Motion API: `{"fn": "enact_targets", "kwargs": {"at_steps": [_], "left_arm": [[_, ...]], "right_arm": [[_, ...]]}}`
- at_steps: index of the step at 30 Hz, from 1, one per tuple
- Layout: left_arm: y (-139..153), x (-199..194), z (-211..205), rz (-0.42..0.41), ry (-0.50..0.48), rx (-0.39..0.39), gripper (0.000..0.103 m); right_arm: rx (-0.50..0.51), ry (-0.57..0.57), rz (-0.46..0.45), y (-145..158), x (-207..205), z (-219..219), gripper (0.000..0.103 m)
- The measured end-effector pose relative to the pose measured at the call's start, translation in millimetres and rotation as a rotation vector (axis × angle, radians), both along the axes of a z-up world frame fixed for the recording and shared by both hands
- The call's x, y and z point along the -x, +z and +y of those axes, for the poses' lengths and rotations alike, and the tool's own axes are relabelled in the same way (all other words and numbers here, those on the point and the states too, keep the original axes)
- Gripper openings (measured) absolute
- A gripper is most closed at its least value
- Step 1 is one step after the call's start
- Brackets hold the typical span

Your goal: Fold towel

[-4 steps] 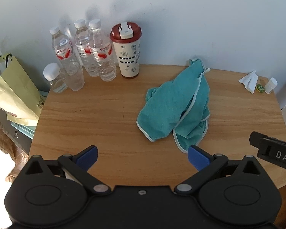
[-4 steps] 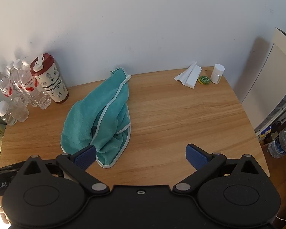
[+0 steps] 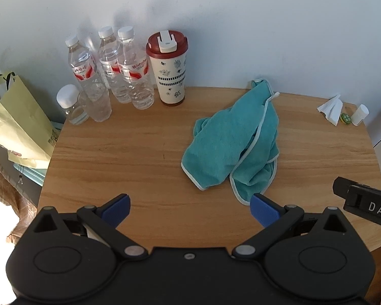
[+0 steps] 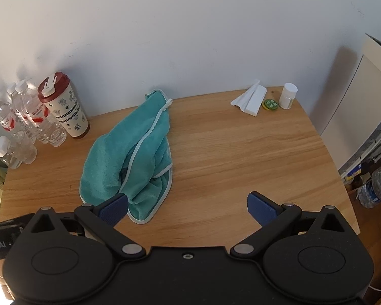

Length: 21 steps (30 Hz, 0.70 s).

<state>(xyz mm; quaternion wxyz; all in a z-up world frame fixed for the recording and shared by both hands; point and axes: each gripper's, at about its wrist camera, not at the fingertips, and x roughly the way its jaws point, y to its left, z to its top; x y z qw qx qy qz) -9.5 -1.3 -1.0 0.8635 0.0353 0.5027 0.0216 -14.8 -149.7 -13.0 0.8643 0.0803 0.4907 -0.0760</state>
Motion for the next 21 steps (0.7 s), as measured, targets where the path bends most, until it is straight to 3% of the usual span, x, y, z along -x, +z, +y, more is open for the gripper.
{"fn": "enact_targets", "kwargs": {"at_steps": [2, 5, 11, 21], "left_arm": [[0, 4, -1, -0.011, 0.0, -0.009, 0.103], [-1, -8, -1, 0.04, -0.014, -0.001, 0.103], [3, -9, -3, 0.001, -0.045, 0.012, 0.103], [5, -9, -2, 0.017, -0.018, 0.018, 0.103]], "right_arm": [[-0.001, 0.001, 0.001, 0, 0, 0, 0.102], [-0.003, 0.004, 0.005, -1, -2, 1, 0.102], [0.004, 0.013, 0.001, -1, -2, 3, 0.102], [0.009, 0.02, -0.009, 9, -5, 4, 0.102]]}}
